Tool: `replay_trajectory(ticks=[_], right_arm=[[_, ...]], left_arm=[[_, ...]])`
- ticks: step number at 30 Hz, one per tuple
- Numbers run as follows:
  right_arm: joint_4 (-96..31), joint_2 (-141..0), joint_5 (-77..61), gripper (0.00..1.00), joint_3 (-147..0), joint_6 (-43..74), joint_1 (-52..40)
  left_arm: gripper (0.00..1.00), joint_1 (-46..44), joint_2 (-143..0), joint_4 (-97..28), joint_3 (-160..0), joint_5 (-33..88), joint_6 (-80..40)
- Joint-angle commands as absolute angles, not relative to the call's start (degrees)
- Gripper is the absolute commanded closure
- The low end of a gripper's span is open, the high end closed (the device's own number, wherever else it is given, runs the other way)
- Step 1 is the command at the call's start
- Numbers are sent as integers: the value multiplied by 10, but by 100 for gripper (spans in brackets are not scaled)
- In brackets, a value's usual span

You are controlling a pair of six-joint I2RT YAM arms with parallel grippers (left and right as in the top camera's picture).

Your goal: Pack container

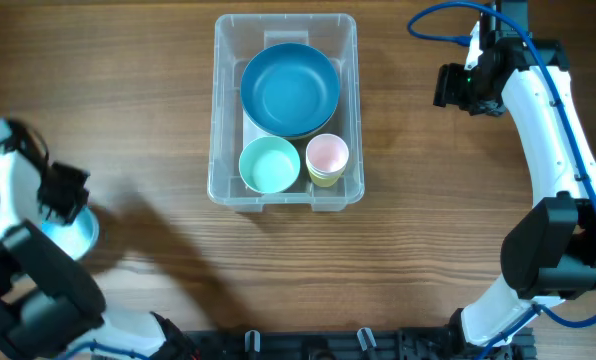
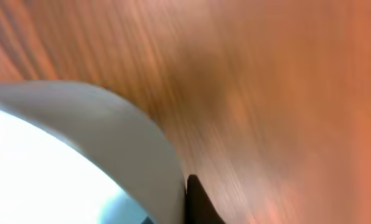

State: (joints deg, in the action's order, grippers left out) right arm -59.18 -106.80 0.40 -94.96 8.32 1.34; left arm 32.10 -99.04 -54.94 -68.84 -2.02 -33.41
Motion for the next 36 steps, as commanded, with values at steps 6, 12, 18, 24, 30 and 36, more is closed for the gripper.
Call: replay_trajectory(ticks=[6, 12, 18, 24, 30, 36], right_arm=[[-590, -1075, -1, 30, -951, 90, 14], [-590, -1075, -1, 30, -951, 90, 14], [-591, -1075, -1, 30, -951, 90, 14], [-590, -1075, -1, 30, -951, 90, 14], [-553, -1075, -1, 30, -952, 59, 0], [-380, -1075, 14, 0, -952, 24, -73]], left_arm=[[96, -52, -857, -665, -923, -7, -317], [96, -293, -933, -643, -927, -11, -318], [96, -331, -1044, -643, -927, -11, -317], [51, -313, -1050, -627, -927, -12, -287], [43, -159, -957, -616, -969, -59, -226], [0, 50, -946, -518, -967, -58, -227]])
